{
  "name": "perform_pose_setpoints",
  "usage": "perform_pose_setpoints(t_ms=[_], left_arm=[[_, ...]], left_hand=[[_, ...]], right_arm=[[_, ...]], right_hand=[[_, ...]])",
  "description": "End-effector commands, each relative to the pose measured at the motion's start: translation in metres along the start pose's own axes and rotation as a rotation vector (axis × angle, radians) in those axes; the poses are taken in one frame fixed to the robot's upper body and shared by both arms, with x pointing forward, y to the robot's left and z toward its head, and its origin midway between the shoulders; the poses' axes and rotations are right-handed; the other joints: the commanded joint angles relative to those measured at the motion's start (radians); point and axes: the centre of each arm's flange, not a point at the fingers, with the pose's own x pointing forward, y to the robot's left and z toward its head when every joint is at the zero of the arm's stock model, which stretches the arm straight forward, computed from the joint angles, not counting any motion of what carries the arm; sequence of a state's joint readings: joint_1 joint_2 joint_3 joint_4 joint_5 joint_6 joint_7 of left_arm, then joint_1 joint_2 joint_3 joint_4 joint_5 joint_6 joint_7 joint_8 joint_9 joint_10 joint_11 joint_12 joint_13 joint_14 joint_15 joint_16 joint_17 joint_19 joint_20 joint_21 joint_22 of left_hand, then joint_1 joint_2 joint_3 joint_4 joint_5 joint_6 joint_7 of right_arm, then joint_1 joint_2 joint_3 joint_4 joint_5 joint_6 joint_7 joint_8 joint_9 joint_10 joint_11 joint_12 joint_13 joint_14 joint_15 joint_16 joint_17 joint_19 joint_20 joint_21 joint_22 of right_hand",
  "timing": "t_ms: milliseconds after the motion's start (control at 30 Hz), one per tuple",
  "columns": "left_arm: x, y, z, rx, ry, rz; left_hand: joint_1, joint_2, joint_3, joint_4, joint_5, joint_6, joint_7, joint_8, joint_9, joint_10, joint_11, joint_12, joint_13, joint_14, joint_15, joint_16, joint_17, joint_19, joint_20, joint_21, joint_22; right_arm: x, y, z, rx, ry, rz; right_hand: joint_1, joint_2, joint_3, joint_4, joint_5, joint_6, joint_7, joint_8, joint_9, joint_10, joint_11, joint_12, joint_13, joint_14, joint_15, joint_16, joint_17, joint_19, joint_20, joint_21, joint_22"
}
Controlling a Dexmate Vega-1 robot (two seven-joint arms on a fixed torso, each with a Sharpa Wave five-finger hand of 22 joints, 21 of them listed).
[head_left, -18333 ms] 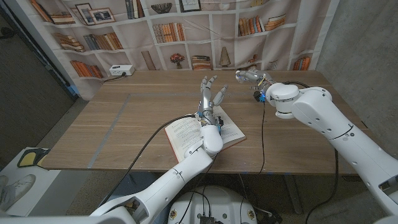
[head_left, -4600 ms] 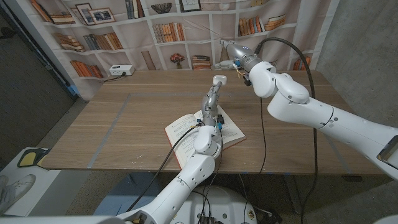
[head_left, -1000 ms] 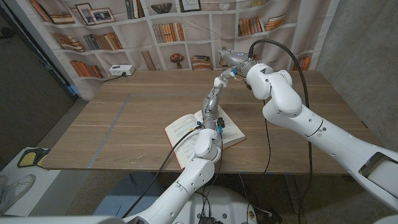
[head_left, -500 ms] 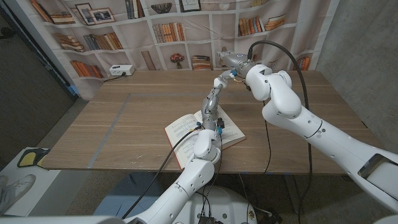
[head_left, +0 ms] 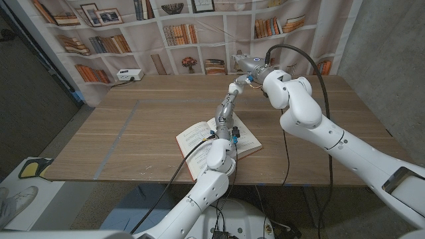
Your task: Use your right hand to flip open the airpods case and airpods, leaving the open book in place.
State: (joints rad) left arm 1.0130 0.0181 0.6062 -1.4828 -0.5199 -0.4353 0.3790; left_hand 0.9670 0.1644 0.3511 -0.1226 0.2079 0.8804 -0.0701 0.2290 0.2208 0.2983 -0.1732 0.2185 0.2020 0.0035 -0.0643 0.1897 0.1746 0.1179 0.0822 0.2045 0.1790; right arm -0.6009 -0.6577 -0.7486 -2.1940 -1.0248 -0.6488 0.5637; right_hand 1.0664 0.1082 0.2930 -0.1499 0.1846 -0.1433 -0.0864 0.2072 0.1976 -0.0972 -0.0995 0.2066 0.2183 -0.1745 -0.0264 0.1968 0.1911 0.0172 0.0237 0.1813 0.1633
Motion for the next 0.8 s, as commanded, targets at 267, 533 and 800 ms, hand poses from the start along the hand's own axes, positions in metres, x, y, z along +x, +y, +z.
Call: perform_pose_setpoints(t_ms=[267,533,800], left_arm=[[-0.004,0.000,-0.001,0.006,0.001,0.008],[-0.003,0.000,-0.003,0.007,0.005,0.010],[-0.003,-0.002,-0.004,0.007,0.007,0.001]], left_hand=[[-0.003,0.004,0.001,0.005,0.005,0.087,-0.080,0.006,0.004,0.008,-0.008,-0.001,0.003,0.008,-0.005,-0.001,0.003,0.004,-0.001,0.004,0.005],[-0.004,0.003,0.001,0.006,0.006,0.086,-0.080,0.006,0.004,0.007,-0.008,-0.001,0.003,0.008,-0.005,-0.001,0.003,0.004,-0.001,0.004,0.005],[-0.005,0.003,0.001,0.007,0.006,0.086,-0.080,0.006,0.005,0.008,-0.009,-0.001,0.003,0.008,-0.006,-0.001,0.003,0.004,-0.001,0.004,0.005]], right_arm=[[-0.003,0.001,-0.002,0.008,-0.015,0.003],[-0.011,-0.006,-0.004,0.015,-0.014,-0.013],[-0.010,-0.003,-0.005,0.014,-0.008,-0.015]], right_hand=[[0.005,0.029,0.013,0.001,0.002,0.003,-0.008,0.004,0.003,0.003,-0.014,0.005,0.002,-0.116,-0.053,0.011,0.000,0.006,-0.012,0.005,0.002],[-0.086,0.020,-0.030,0.051,-0.005,0.001,-0.008,0.000,0.003,0.000,-0.012,0.004,0.003,-0.125,-0.044,0.011,0.005,-0.003,-0.003,0.002,0.003],[-0.143,0.008,-0.060,0.076,-0.002,-0.004,0.006,-0.003,0.004,0.000,-0.001,0.004,0.003,-0.129,-0.032,0.012,0.006,-0.005,0.012,0.002,0.003]])
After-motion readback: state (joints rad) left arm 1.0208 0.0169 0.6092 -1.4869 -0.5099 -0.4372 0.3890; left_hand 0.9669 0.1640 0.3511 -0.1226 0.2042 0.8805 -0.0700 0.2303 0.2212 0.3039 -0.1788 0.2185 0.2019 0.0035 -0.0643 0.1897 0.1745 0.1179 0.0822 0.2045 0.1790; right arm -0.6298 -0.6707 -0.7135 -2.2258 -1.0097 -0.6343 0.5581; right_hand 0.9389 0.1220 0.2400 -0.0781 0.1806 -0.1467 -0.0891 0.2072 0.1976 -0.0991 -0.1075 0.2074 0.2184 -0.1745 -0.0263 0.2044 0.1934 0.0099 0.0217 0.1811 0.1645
